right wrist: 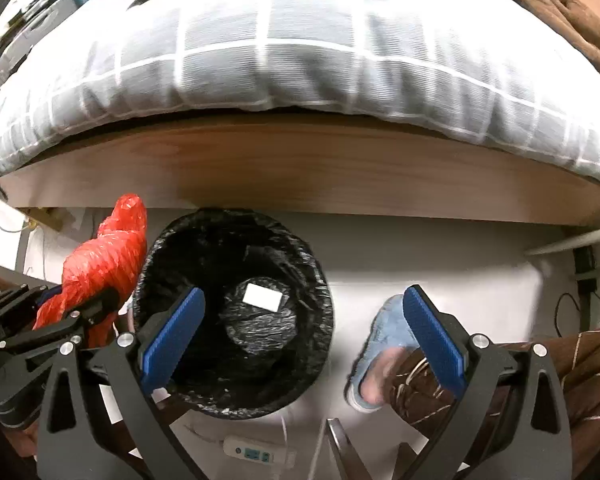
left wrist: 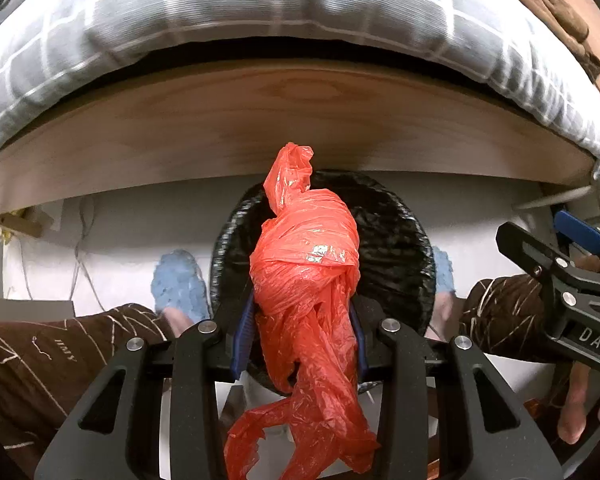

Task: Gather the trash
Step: 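Open the right gripper over the bin while the left gripper drops the red bag, then raise both tools back up over the bed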

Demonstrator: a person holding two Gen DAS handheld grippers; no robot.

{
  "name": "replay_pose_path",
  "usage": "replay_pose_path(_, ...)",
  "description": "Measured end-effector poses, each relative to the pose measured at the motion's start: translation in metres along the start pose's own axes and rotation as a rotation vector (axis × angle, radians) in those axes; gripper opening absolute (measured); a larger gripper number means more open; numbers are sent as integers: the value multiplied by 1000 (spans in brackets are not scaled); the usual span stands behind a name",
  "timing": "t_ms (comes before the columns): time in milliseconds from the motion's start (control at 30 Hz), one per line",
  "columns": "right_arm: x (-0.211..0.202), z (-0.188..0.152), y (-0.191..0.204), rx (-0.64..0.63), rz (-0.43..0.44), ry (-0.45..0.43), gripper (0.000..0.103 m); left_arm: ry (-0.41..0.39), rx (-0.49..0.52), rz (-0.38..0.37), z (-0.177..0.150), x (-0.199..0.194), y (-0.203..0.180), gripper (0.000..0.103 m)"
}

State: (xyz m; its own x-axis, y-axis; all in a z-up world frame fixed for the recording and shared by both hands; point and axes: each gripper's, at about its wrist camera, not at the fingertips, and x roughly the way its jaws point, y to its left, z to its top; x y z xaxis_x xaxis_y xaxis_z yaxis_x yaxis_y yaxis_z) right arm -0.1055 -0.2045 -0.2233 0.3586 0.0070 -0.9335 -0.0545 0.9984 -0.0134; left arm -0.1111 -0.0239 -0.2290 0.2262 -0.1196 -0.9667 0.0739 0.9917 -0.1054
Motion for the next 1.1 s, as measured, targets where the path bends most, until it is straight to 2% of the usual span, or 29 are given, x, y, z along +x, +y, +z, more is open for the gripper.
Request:
replay_pose_path(167,-5,-1,-20,46,-15,-6,95,-7,26,-8,2,-1,-18,38)
replay_pose_path(267,-8,0,-27,60,-19,-17,95,-15,23,-11,3,0,-21,43)
replay_pose_path(400,-9,2,-25,56,-11,-22,95,-59,35,23,5,-6,-22,64)
replay_pose_path(633,-16,5,-17,30,-26,-51,95,-116,39,57,6,-17,-21,81)
replay_pose_path(733,-21,8,-18,42,-17,-71,95,-146,33,78,10,-23,-20,92)
replay_pose_path(867,-32,14,-18,37,-21,-122,95,-198,30,104,15,-35,-24,97)
replay_pose_path(1100,-66,30,-16,1,-45,-245,95,-279,13,96,31,-67,-23,97)
